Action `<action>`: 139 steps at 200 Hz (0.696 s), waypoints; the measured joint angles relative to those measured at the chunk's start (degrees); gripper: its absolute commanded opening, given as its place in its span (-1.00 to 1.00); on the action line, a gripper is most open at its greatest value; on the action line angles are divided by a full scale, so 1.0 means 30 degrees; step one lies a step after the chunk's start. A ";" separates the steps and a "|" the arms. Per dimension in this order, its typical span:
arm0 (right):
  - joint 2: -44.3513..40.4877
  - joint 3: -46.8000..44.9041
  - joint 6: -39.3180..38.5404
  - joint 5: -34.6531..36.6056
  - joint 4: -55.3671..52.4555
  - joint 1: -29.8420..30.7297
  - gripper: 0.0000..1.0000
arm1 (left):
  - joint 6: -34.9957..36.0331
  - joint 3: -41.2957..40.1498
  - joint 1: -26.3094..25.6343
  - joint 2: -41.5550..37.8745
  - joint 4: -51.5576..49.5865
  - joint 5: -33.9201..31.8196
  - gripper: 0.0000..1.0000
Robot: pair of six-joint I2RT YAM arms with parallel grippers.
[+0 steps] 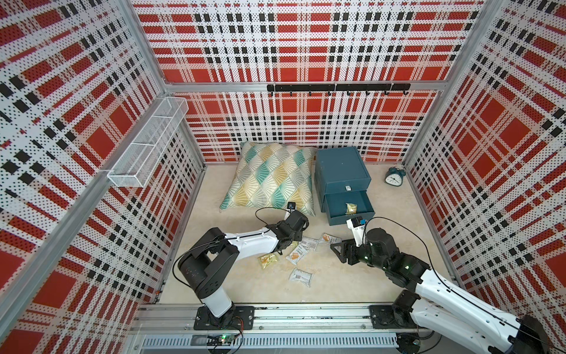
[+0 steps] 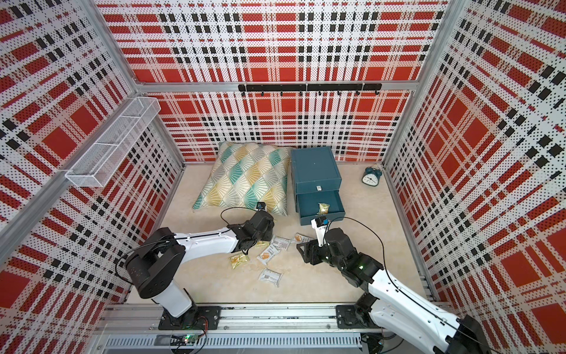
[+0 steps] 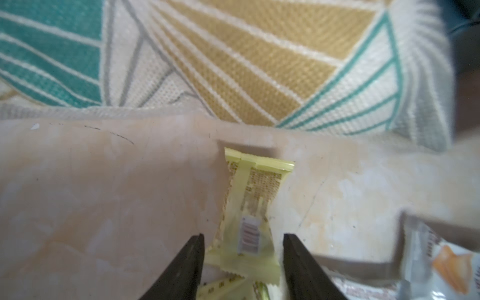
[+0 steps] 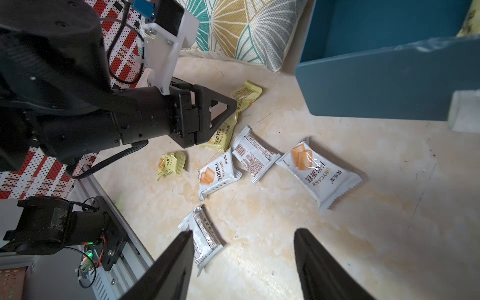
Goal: Place the cookies into the drawer by color
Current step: Pick up the cookie at the center of the board.
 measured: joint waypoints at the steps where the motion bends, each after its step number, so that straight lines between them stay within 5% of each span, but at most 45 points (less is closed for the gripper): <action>1: -0.0007 0.0000 0.0000 0.0007 0.0000 0.0000 0.36 | 0.0058 0.0036 0.0022 0.0066 0.0000 -0.0007 -0.03; 68: -0.0168 -0.0015 0.0066 0.0291 -0.0015 0.0015 0.36 | 0.0670 0.0561 0.0284 0.1217 -0.0124 0.0109 -0.48; 139: -0.0189 -0.0007 0.0189 0.0882 -0.0022 0.0015 0.35 | 0.0648 0.0095 -0.0189 -0.0903 -0.0415 0.0641 -0.81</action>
